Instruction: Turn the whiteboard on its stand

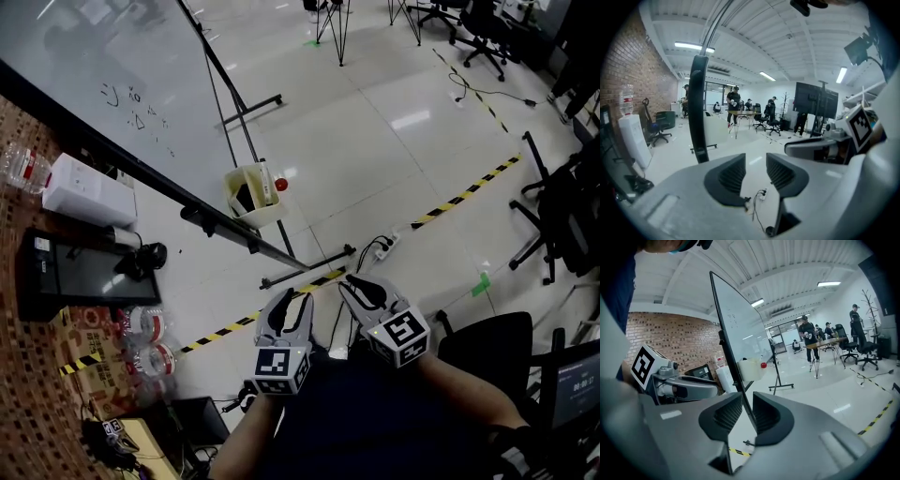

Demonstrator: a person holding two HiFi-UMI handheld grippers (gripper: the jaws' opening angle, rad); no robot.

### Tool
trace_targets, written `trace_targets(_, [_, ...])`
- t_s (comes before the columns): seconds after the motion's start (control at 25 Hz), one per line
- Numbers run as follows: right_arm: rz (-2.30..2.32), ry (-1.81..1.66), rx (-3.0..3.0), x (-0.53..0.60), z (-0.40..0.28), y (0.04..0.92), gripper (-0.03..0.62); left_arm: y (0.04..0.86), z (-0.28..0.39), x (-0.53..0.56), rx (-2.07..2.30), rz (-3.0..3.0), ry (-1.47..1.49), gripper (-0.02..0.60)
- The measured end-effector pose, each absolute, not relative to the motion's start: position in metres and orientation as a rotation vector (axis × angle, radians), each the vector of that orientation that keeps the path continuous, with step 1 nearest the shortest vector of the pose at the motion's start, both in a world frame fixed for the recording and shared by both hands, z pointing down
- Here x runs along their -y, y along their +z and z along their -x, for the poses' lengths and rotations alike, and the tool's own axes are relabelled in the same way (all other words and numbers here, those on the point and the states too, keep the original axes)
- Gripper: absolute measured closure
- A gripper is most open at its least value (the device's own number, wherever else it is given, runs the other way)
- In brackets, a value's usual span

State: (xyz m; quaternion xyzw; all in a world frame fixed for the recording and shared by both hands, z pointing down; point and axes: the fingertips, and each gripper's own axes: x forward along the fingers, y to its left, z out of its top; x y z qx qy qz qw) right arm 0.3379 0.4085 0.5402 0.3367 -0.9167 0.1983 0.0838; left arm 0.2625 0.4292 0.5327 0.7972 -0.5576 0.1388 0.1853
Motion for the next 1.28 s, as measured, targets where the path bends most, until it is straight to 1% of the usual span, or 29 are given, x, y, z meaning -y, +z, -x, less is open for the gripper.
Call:
trace_targets(0.24, [-1.129,0.523,2.776,-0.389,-0.336,0.507,0.522,0.507,-0.259,-0.429,1.61,-2.311,0.408,0.445])
trace_targets(0.52, [-1.103,0.208,2.931,-0.387,-0.3,0.435,0.523,0.466,-0.222,-0.424,1.703,-2.335,0.326,0.445])
trace_targets(0.68, [-1.084,0.075,2.951,-0.392,-0.286,0.412,0.523,0.45,-0.208,-0.419,1.709,-2.403,0.274,0.445])
trace_targets(0.96, [-1.044,0.028,2.965,-0.396,-0.257,0.405,0.526,0.452,-0.197,-0.412,1.624,-2.43,0.226,0.445])
trace_targets(1.28, [-1.125,0.051,2.935,-0.4,-0.26,0.404,0.526,0.45,-0.202,-0.416,1.558,-2.453,0.252,0.445])
